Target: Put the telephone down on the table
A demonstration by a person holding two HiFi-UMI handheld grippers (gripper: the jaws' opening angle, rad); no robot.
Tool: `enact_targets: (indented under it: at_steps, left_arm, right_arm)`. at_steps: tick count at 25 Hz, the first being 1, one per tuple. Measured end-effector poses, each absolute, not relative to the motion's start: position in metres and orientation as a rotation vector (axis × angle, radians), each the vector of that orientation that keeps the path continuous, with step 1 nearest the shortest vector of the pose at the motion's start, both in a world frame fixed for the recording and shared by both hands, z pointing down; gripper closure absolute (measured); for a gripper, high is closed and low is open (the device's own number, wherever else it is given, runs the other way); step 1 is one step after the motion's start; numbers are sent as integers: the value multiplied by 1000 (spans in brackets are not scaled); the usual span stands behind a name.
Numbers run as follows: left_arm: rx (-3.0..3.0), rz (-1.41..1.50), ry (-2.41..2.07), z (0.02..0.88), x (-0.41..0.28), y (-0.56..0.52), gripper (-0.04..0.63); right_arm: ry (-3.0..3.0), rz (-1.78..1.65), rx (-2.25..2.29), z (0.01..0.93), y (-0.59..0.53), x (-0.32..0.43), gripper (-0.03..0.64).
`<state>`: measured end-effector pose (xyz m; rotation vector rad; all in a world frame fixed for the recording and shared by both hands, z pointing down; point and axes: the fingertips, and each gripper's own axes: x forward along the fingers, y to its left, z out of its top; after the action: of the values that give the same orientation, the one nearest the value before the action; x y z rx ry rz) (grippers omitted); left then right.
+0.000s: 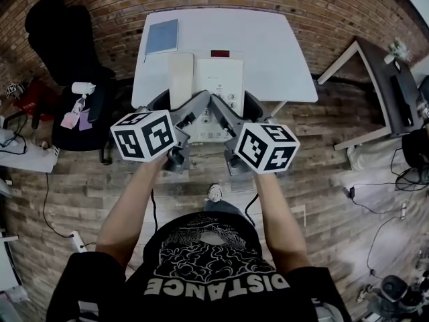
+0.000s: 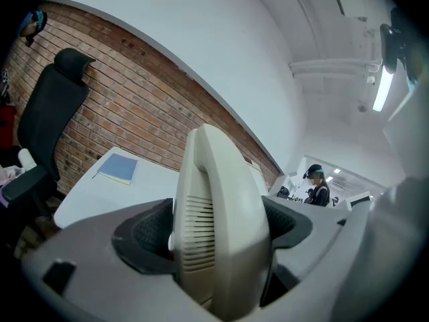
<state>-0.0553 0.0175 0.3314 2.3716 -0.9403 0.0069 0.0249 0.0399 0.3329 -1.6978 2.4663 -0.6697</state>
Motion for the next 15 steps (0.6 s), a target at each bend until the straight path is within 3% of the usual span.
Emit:
enact_targets:
  at_steps: [15]
  left_arm:
    - [2367, 10, -940, 342, 15, -42, 199]
  right_arm:
    - [2459, -685, -1701, 344, -19, 95, 281]
